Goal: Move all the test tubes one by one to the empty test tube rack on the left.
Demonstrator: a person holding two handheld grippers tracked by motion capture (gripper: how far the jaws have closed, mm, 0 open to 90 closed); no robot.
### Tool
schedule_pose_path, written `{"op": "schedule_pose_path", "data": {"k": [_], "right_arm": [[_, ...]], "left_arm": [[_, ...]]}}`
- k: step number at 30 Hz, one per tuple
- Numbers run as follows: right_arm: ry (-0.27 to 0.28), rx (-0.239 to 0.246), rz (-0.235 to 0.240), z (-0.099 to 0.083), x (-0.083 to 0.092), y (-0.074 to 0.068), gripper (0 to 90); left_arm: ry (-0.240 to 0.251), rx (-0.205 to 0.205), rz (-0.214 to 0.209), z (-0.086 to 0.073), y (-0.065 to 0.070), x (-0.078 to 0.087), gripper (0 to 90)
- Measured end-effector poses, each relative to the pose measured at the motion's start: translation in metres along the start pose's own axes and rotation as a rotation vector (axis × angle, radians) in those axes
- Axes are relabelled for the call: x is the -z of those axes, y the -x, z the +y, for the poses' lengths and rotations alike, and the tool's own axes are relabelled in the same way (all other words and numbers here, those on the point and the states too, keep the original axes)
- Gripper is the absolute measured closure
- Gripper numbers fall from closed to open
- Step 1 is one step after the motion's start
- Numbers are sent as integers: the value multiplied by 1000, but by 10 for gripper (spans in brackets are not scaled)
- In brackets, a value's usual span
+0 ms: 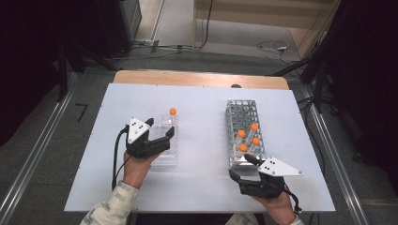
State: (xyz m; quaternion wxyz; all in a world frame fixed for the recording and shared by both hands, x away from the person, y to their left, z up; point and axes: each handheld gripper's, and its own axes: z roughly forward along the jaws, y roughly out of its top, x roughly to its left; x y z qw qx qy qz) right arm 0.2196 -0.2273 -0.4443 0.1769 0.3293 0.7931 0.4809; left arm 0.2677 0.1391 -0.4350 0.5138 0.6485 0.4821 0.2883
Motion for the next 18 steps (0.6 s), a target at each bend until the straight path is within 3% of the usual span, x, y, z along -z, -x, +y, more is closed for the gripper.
{"op": "schedule_pose_path", "data": {"k": [12,18], "right_arm": [[-3,-14,-54,-3,-1,13,213],[0,-22,-90,-7,-4,22,301]], "left_arm": [[0,-8,-7,0,0,1,210],[1,-7,-6,0,0,0,215]]}}
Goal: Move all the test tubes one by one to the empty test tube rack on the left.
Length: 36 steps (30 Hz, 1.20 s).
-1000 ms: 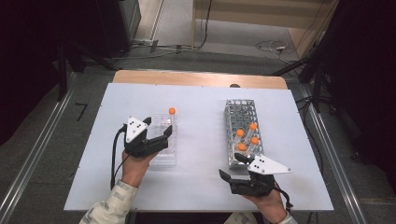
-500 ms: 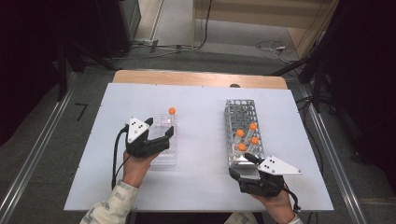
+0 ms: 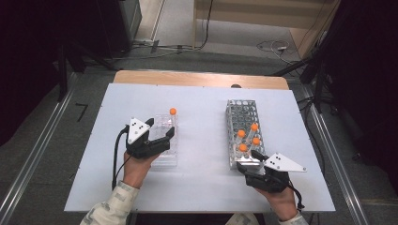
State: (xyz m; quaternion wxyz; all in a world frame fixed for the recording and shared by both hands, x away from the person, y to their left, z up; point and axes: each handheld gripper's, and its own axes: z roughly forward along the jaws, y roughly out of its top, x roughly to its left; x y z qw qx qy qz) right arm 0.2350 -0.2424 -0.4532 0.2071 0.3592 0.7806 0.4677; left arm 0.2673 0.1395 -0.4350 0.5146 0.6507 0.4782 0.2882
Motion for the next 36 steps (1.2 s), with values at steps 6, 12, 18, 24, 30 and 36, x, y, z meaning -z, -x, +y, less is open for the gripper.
{"op": "schedule_pose_path", "data": {"k": [6,12,18,24,30,36], "right_arm": [[-1,-7,-8,-2,-7,5,384],[10,-6,-1,-2,-14,4,441],[14,-8,-1,-1,-18,4,517],[17,-15,4,0,-23,5,581],[16,-8,1,0,-25,5,614],[18,-9,-7,0,-25,6,650]], "left_arm": [[-1,-3,1,0,1,0,219],[-3,-7,-2,-1,2,-1,223],[-1,-6,-6,-2,3,-2,224],[-11,-11,-12,-2,3,-2,224],[-15,-12,-9,-2,3,-4,210],[-23,-10,-11,-2,3,-5,178]]}}
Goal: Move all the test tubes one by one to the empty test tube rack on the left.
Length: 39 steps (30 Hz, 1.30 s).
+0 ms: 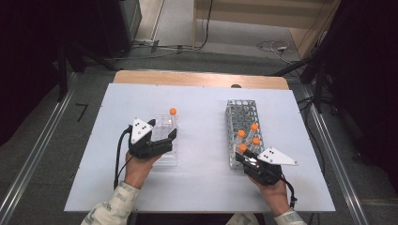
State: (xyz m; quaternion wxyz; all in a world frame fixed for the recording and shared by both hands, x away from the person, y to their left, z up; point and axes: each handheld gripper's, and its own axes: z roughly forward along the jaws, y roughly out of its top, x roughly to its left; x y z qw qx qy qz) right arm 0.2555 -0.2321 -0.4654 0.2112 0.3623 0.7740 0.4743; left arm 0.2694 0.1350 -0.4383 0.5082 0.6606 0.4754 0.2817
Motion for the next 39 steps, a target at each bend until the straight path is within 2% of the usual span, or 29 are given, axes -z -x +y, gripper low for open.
{"op": "schedule_pose_path", "data": {"k": [9,17,32,39], "right_arm": [[0,4,5,0,0,-1,701],[3,4,7,2,1,0,707],[43,-3,11,18,12,-2,709],[61,4,-1,26,20,-5,710]], "left_arm": [[1,-3,-3,0,1,0,169],[-3,-9,-6,0,2,-1,164],[-4,-10,-8,0,2,-1,165],[-5,-11,-8,0,2,-1,165]]}}
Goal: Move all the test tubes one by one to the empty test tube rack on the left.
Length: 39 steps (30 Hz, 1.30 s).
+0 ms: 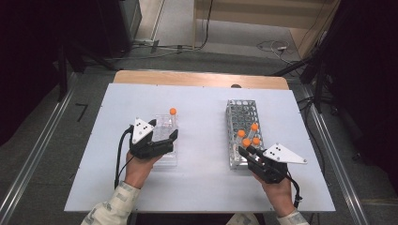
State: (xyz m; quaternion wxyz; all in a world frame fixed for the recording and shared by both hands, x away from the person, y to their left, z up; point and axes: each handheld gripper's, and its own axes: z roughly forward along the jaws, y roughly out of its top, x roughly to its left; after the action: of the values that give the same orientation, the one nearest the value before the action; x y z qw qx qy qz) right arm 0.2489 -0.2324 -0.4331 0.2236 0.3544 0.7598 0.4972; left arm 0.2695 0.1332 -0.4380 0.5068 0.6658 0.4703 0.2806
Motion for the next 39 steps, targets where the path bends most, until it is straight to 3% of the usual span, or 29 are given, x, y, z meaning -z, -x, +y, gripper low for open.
{"op": "schedule_pose_path", "data": {"k": [19,39], "right_arm": [[49,7,11,16,14,-2,710],[34,31,80,21,-3,-19,709]], "left_arm": [[1,-1,-7,0,1,0,169],[-2,-4,-12,0,2,-1,170]]}}
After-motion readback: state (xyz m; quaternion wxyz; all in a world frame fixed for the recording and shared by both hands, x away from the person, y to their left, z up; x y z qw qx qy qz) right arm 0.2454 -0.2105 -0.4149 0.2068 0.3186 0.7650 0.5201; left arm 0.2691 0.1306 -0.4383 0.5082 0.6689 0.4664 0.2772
